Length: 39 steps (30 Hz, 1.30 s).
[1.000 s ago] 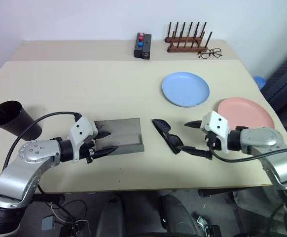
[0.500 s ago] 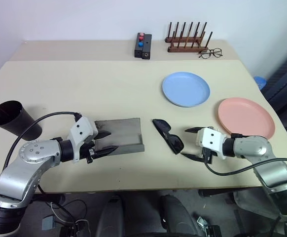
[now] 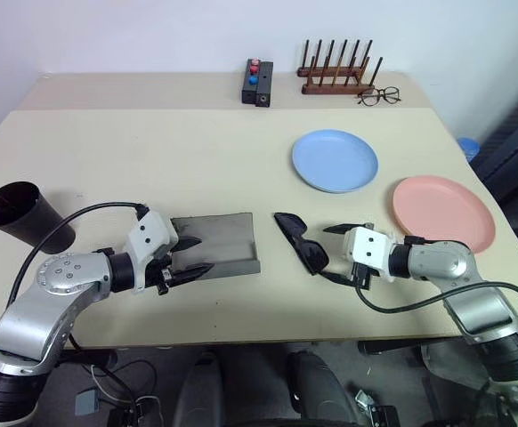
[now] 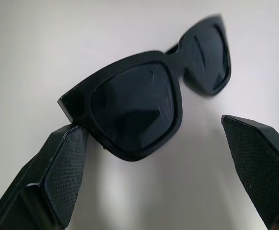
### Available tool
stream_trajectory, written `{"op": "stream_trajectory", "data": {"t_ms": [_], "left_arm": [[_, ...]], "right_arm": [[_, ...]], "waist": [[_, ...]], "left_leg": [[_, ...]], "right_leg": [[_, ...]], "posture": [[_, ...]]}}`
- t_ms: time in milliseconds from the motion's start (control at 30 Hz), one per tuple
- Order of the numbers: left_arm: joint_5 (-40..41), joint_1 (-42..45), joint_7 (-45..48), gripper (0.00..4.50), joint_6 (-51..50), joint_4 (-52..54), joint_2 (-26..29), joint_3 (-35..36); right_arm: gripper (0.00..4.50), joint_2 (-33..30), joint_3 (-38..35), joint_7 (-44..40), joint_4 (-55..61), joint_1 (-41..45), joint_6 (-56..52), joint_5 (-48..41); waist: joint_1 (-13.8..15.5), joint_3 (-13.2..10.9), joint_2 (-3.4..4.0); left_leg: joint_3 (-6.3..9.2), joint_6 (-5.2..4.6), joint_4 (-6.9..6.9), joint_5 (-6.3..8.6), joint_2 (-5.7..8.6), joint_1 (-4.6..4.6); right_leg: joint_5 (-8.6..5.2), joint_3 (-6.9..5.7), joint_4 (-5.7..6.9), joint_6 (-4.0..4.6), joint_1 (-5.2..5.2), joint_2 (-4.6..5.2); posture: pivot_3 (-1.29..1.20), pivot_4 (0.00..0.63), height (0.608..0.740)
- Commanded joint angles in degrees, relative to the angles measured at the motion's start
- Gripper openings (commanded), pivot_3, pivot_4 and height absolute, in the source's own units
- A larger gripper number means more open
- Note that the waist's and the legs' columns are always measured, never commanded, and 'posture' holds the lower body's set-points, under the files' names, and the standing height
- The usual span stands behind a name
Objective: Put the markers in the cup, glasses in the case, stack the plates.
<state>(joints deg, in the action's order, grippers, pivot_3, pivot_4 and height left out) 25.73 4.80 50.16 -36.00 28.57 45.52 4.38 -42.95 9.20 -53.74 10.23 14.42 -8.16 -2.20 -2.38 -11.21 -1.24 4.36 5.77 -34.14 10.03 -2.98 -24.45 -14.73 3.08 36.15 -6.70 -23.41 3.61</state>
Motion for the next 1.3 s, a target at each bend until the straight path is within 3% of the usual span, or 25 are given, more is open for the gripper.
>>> {"op": "stream_trajectory", "data": {"t_ms": [33, 900, 1300], "left_arm": [[0.8, 0.4, -0.2, 2.79, 0.4, 1.8, -0.1, 0.0], [3.6, 0.5, -1.7, 2.79, -0.6, 2.5, 0.2, 1.4], [4.1, 0.3, -2.4, 2.79, -0.9, 2.2, 0.6, 2.6]], "right_arm": [[4.5, 1.8, -0.1, 1.2, 2.9, 1.9, -1.3, -0.6], [4.5, 6.7, 4.9, 0.8, 2.1, 6.5, -1.8, 0.9], [4.5, 1.9, 1.8, -4.8, 3.0, 10.4, 1.9, -1.9]], "waist": [[0.0, 0.0, 0.0], [0.0, 0.0, 0.0], [0.0, 0.0, 0.0]], "left_leg": [[0.0, 0.0, 0.0, 0.0, 0.0, 0.0], [0.0, 0.0, 0.0, 0.0, 0.0, 0.02], [0.0, 0.0, -0.01, 0.0, 0.0, 0.04]], "right_leg": [[0.0, 0.0, 0.0, 0.0, 0.0, 0.0], [0.0, 0.0, 0.02, 0.0, 0.01, -0.01], [0.0, 0.0, 0.03, 0.0, 0.04, -0.01]], "posture": [[0.0, 0.15, 0.738], [0.0, 0.15, 0.738], [0.0, 0.15, 0.738]]}}
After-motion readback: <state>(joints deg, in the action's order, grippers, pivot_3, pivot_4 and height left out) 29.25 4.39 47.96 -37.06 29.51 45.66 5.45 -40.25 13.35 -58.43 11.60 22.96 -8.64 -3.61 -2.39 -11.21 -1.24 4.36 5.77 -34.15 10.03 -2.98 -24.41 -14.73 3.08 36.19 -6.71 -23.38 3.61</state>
